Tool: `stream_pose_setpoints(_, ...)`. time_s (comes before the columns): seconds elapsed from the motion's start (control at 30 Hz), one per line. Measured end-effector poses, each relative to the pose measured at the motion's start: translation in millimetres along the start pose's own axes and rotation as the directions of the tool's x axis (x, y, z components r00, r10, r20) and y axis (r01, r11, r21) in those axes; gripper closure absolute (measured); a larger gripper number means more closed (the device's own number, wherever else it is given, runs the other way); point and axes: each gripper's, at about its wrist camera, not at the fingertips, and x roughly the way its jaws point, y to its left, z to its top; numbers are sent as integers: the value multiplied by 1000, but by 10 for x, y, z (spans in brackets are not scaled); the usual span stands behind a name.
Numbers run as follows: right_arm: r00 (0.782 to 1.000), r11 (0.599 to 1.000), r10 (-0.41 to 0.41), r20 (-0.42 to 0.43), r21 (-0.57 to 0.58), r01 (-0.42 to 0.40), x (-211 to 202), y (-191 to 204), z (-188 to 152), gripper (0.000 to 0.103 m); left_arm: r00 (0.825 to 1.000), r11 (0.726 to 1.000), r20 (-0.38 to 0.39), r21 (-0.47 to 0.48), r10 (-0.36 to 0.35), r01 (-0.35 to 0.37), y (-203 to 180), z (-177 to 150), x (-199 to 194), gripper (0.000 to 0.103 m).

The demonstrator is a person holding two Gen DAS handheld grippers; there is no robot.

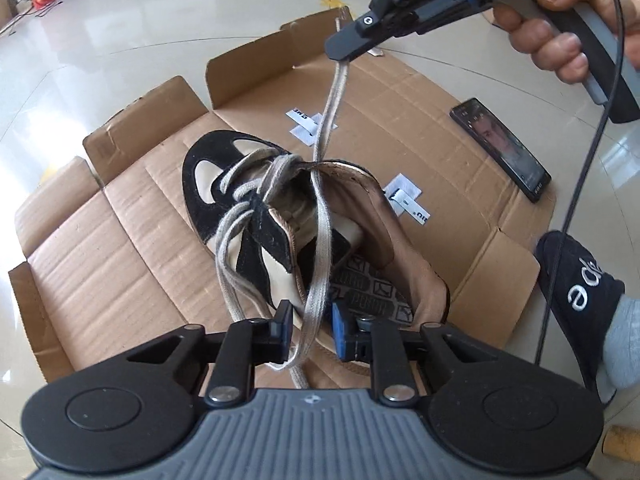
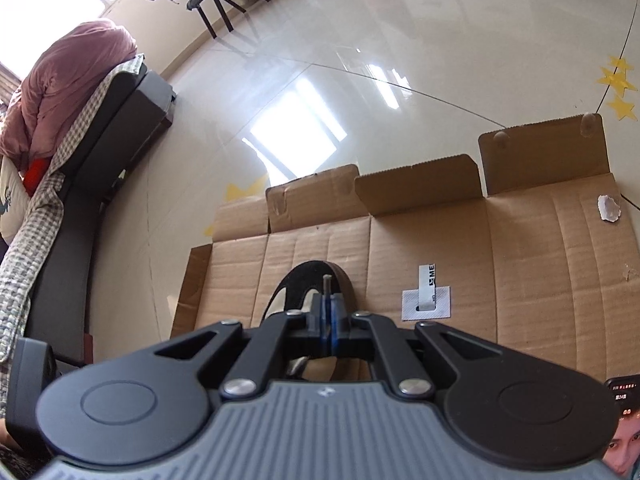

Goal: Lace up shoes with both hands

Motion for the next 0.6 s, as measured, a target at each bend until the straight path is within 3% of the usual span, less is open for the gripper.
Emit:
stream_pose_setpoints(0.03, 1000, 1000, 2, -1, -3, -2, -4, 3, -5, 100, 1000, 1000, 10, 11, 9, -9, 7, 18, -61, 99)
stream_pose_setpoints(0.23, 1000, 1000, -9, 1, -1, 9, -38, -10, -22, 100, 991, 998, 112, -25, 66, -64, 109, 126, -258, 101)
stream_pose_setpoints(0.43, 997, 997, -59, 40, -39, 60, -107, 19, 5, 100, 967, 995, 236, -37, 101, -95, 124, 370, -260, 100)
stream_pose_setpoints(0.6, 983, 972, -165, 81, -154, 176, -220, 79, 35, 101, 976, 995, 195, -10, 99, -99, 40, 440, -101, 87)
